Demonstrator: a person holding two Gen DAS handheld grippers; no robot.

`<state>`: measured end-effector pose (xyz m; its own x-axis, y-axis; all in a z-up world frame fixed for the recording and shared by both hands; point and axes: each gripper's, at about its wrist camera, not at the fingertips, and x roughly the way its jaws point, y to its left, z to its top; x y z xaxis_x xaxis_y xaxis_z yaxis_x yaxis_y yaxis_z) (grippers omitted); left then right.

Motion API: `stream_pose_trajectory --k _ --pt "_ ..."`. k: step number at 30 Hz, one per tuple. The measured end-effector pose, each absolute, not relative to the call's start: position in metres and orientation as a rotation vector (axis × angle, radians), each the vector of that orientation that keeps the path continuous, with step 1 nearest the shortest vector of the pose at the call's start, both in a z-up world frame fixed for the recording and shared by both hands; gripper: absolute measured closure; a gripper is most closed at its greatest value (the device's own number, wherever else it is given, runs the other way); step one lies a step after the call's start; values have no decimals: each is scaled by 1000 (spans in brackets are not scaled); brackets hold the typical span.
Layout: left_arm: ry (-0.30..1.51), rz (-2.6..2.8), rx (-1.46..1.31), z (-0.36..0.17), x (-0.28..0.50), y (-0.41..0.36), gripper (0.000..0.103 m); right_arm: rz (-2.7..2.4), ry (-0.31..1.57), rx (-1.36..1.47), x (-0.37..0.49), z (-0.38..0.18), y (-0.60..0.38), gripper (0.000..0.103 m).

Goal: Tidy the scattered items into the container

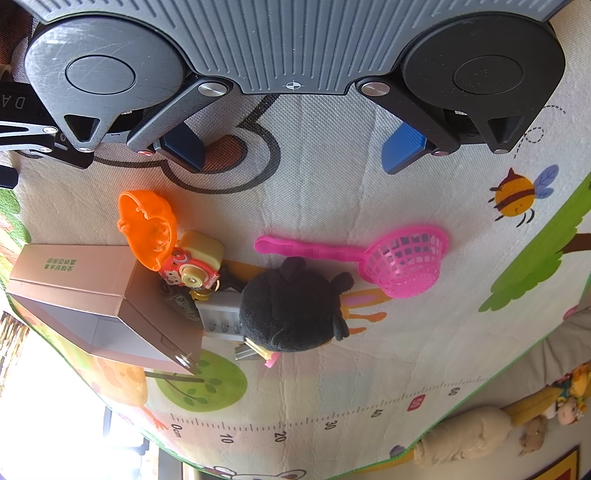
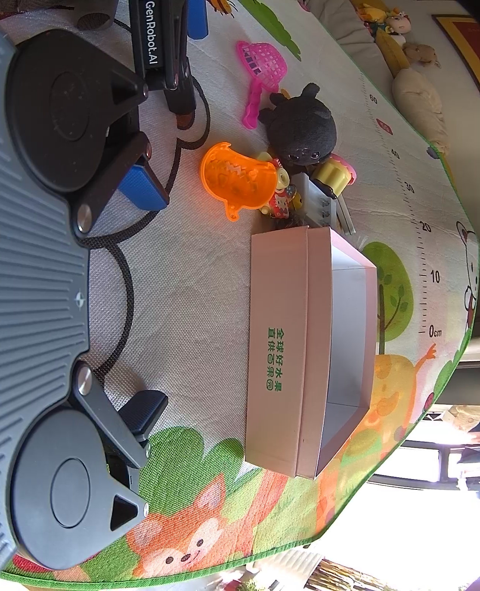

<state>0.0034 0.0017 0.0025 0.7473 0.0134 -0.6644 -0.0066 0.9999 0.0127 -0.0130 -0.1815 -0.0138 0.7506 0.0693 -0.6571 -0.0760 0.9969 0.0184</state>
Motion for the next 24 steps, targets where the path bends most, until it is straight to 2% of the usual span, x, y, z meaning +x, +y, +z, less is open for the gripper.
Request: stream_pose_trajectory --k 24 --pt "727 12 13 1 0 3 0 104 739 -29 -9 -13 -181 0"
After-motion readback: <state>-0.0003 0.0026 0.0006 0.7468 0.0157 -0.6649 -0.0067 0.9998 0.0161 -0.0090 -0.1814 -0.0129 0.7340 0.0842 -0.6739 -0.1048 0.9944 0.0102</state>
